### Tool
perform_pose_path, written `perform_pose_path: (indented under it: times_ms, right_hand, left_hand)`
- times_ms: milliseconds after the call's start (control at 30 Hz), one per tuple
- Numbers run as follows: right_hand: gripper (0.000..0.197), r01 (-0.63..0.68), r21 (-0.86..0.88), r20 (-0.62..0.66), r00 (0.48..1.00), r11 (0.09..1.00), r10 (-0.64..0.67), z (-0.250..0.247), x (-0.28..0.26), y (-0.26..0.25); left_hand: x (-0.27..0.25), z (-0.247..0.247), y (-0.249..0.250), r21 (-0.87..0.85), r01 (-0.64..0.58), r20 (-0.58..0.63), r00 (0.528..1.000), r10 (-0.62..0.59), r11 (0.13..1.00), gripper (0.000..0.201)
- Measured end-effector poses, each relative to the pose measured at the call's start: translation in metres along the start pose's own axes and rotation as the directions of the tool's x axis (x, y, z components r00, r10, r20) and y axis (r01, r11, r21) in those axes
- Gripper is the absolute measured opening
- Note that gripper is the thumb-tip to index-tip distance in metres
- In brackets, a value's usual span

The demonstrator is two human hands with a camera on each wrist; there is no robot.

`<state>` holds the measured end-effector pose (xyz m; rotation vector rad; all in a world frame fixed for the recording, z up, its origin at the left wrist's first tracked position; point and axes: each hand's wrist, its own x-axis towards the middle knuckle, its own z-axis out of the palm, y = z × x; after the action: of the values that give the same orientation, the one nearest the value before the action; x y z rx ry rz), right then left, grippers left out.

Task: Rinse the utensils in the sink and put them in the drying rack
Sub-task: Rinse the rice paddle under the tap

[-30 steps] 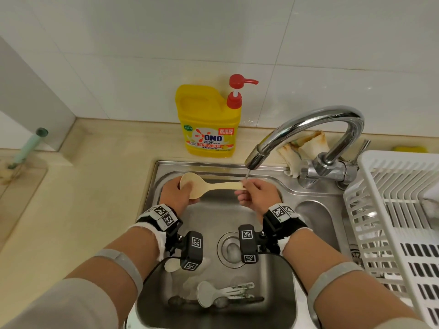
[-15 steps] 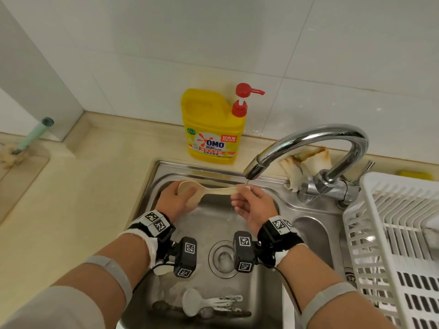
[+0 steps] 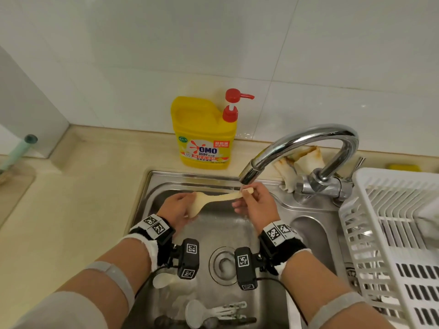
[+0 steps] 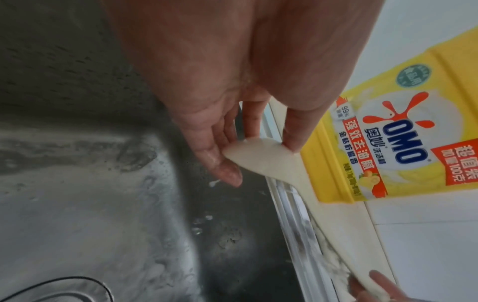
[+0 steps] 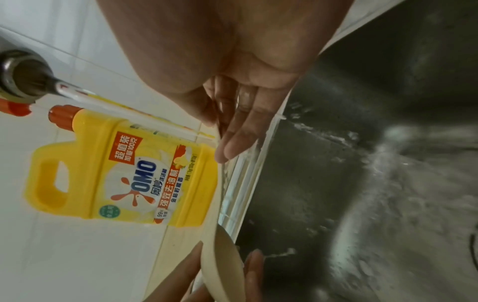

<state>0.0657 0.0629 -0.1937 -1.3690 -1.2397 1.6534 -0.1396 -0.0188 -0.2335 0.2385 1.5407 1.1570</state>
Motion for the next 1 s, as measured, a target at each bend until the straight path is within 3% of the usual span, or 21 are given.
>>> perform_pose_path:
  times_ms: [100,267,500,800,1000]
  right_hand:
    - [0.009,0.002,0.046,0.002,1.0,0.999,-0.002,-0.001,-0.002,-0.003]
    - [0.008,-0.053,0.138,0.007,0.999,0.989,0.052,-0.003,-0.005,-0.001]
    - [0.008,-0.065,0.144,-0.035,0.997,0.987,0.071,-0.018,-0.002,0.007]
    - [0.024,-0.108,0.457,-0.086,0.983,0.883,0.164,-0.035,-0.009,0.003]
    - [0.017,-0.191,0.411,-0.067,0.969,0.892,0.238,-0.036,-0.008,0.006]
  left_hand:
    - [-0.001,0.003,0.0,-0.055,0.077,0.047,0.996,-0.075,0.995,0.029]
    - [-0.004,0.016,0.0,-0.069,0.099,0.133,0.987,-0.089,0.993,0.024]
    - [-0.009,0.04,0.002,-0.139,0.028,0.183,0.983,-0.002,0.99,0.025]
    - [-0.012,0.064,0.009,-0.188,0.095,0.252,0.967,-0.045,0.978,0.03]
    - [-0.017,0.075,0.015,-0.2,0.131,0.331,0.942,-0.059,0.971,0.039]
